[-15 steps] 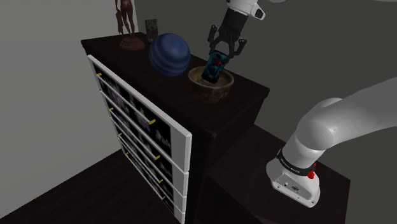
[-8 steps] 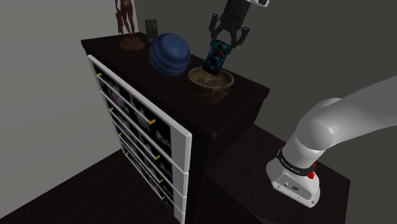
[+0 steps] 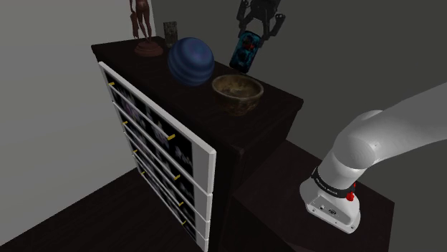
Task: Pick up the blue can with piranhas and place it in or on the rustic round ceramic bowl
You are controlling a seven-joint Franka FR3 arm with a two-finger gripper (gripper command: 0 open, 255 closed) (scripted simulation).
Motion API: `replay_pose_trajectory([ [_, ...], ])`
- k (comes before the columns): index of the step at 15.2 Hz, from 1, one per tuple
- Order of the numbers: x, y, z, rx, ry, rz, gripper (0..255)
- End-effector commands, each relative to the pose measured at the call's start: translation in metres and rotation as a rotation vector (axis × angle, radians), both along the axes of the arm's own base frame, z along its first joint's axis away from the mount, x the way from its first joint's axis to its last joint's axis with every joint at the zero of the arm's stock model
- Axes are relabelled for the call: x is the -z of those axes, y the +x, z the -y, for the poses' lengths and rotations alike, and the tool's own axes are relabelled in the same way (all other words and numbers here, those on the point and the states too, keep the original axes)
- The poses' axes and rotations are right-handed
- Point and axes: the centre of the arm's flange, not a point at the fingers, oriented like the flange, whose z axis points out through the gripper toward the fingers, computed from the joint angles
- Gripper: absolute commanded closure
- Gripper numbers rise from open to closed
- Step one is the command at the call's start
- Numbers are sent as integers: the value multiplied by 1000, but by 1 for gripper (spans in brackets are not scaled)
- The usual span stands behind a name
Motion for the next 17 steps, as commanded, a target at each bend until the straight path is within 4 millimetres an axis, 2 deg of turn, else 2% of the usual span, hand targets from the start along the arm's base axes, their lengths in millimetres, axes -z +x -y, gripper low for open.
replay_pose_trajectory([
  [1,-11,0,0,0,0,0,255],
  [3,-16,0,0,0,0,0,255],
  [6,-48,-10,-20,0,0,0,255],
  [17,10,-10,-20,0,0,0,255],
])
